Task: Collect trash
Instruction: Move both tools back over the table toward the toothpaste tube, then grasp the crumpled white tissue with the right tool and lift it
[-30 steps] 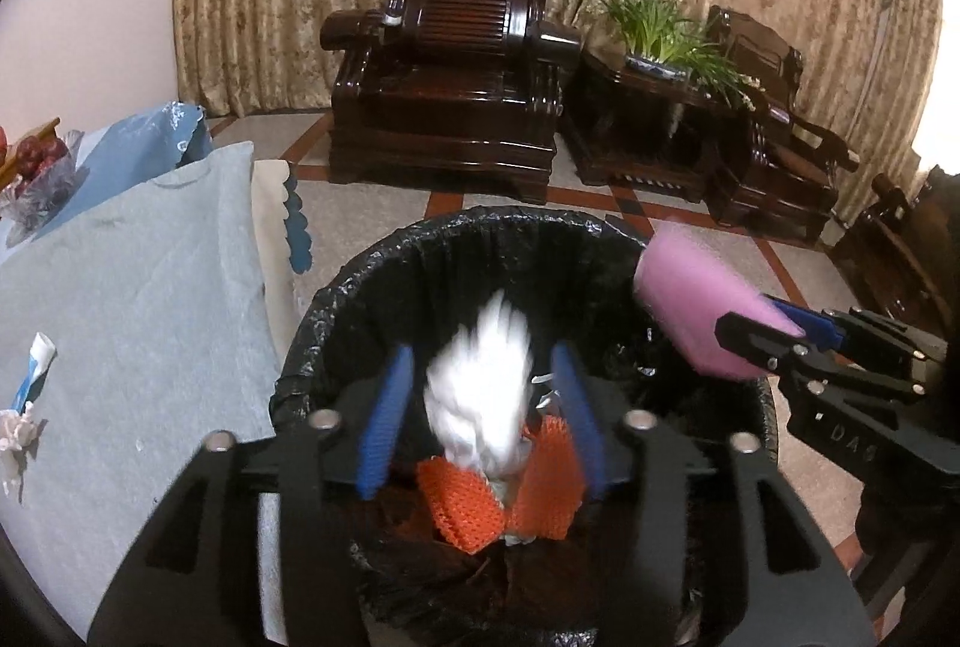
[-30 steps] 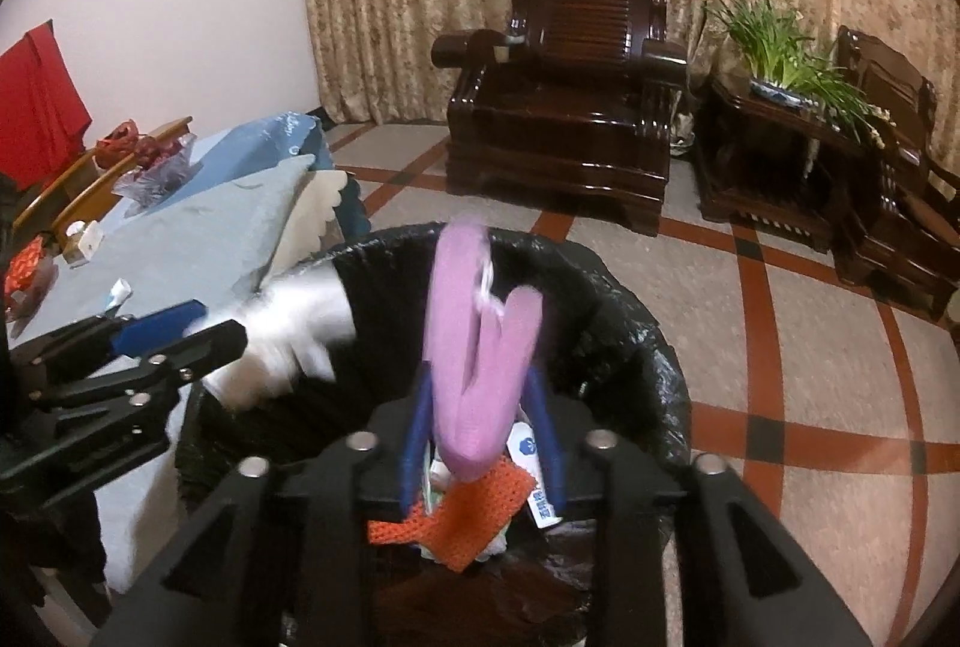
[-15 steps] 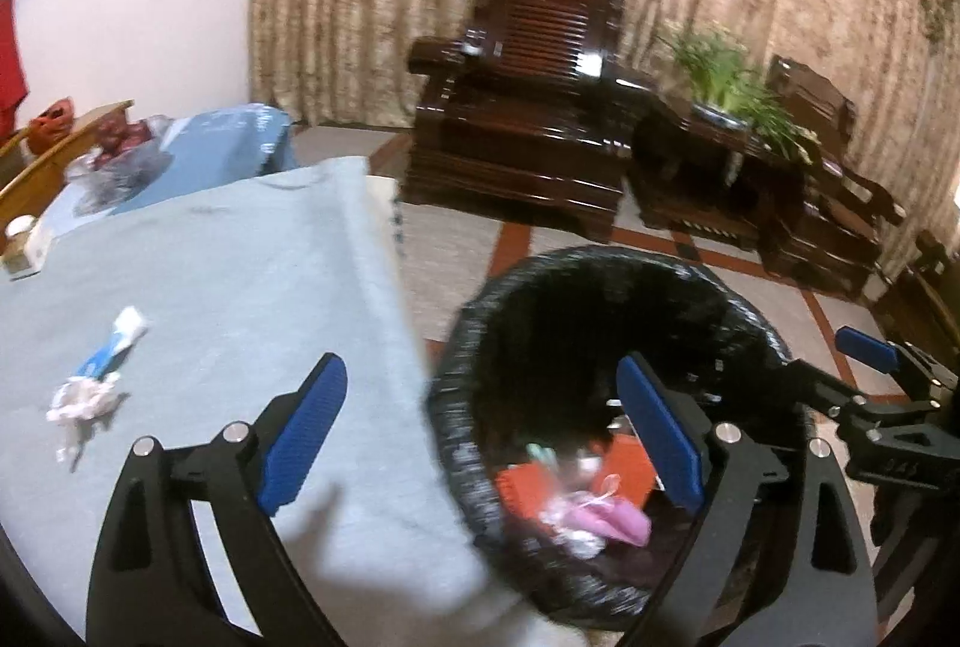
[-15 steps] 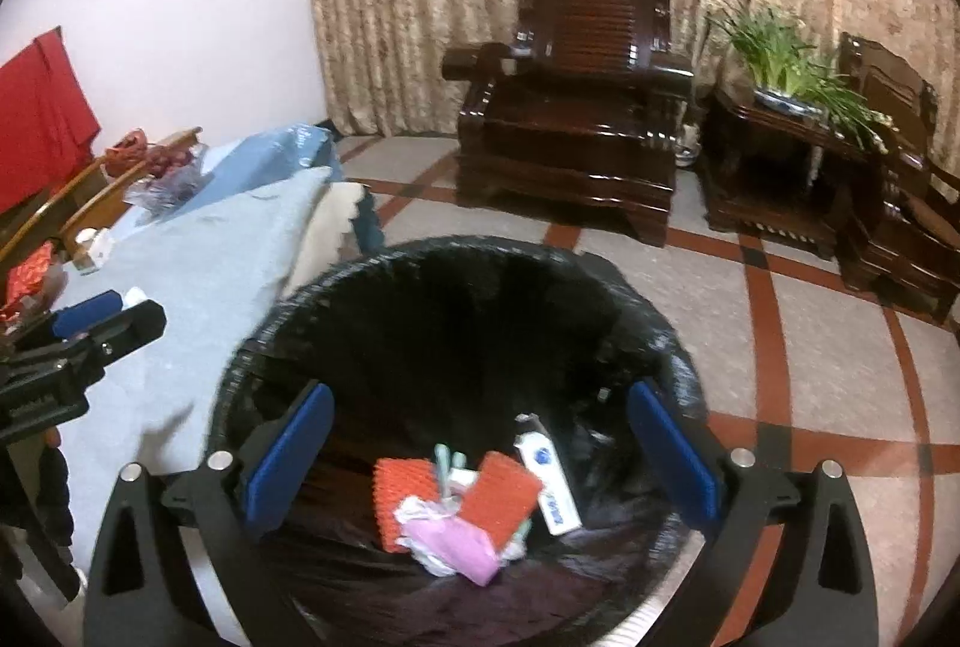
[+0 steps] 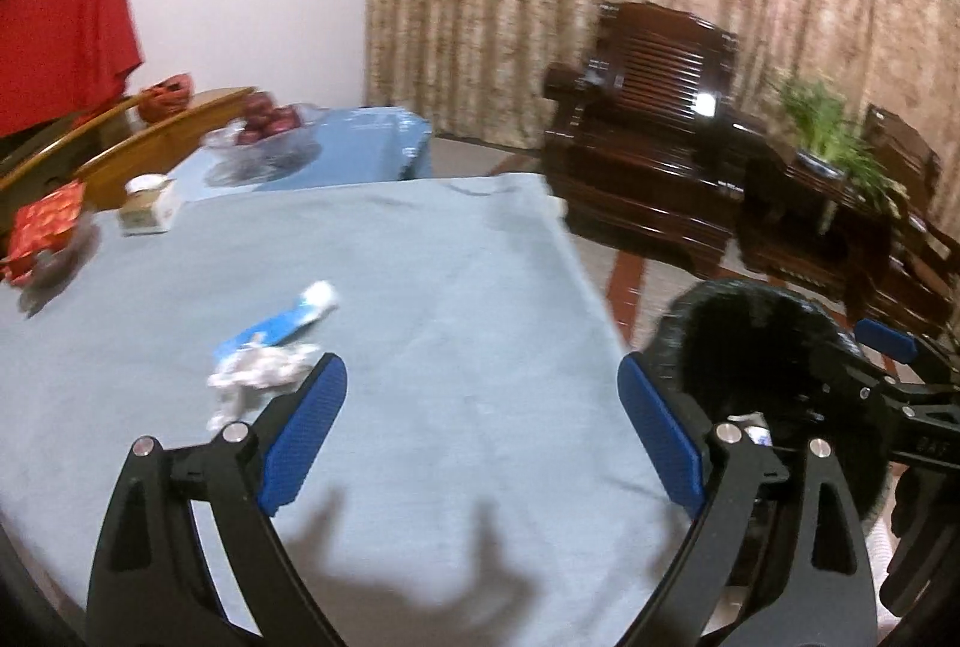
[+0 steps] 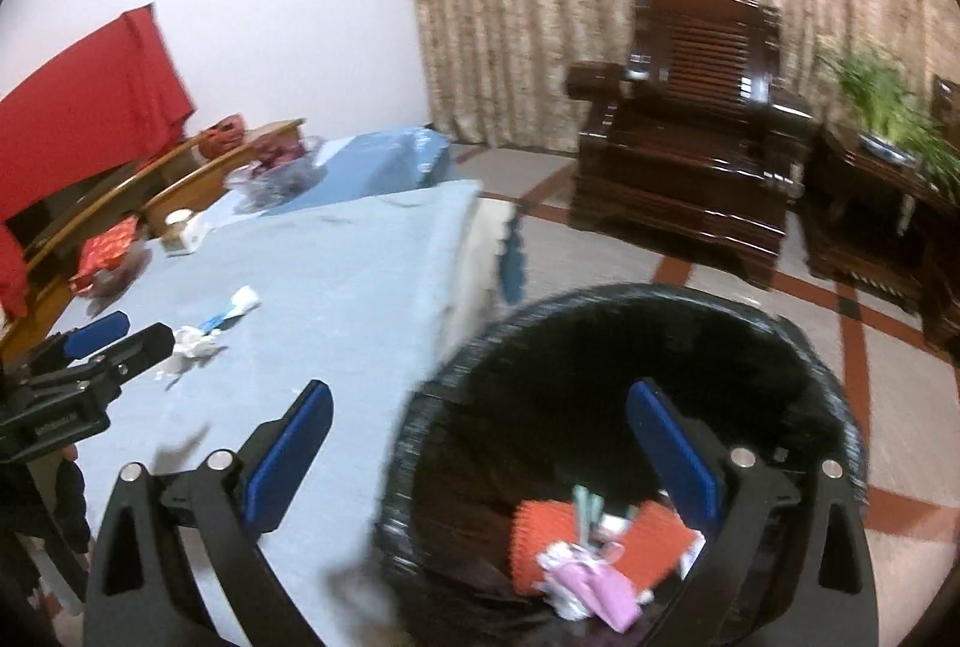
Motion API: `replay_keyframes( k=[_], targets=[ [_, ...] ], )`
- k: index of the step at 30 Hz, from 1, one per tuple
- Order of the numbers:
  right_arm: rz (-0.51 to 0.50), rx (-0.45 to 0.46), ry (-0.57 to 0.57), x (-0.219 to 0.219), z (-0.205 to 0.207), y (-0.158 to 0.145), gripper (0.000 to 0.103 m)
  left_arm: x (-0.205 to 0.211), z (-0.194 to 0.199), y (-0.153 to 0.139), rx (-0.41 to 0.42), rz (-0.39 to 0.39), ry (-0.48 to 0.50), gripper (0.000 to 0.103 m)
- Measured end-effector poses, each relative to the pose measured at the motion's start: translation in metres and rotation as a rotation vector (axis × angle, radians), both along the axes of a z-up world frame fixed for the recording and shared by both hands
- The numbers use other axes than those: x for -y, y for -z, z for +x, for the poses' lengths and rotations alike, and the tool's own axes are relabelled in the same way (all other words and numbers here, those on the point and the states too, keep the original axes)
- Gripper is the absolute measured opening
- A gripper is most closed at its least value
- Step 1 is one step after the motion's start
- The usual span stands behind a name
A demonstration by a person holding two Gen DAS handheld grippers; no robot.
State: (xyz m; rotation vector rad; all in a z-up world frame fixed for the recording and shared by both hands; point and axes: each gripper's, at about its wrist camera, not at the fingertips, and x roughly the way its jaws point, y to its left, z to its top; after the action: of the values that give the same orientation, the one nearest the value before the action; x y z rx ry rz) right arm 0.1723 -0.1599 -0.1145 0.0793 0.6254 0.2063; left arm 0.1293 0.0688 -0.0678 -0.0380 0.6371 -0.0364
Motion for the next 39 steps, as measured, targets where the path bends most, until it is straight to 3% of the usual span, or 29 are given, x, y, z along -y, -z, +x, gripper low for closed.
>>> replay_keyframes(
  k=[18, 28, 39],
  targets=[
    [-0.012, -0.025, -0.226, -0.147, 0.059, 0.025, 0.097, -0.145, -0.006, 0.030, -0.042, 0.010, -0.273, 0.089],
    [-0.025, -0.079, -0.327, -0.238, 0.086, 0.055, 0.097, -0.208, -0.004, 0.055, -0.081, 0.017, -0.358, 0.089],
    [-0.039, -0.114, -0.388, -0.307, 0.108, 0.072, 0.097, -0.254, -0.003, 0.070, -0.105, 0.006, -0.415, 0.089]
  ],
)
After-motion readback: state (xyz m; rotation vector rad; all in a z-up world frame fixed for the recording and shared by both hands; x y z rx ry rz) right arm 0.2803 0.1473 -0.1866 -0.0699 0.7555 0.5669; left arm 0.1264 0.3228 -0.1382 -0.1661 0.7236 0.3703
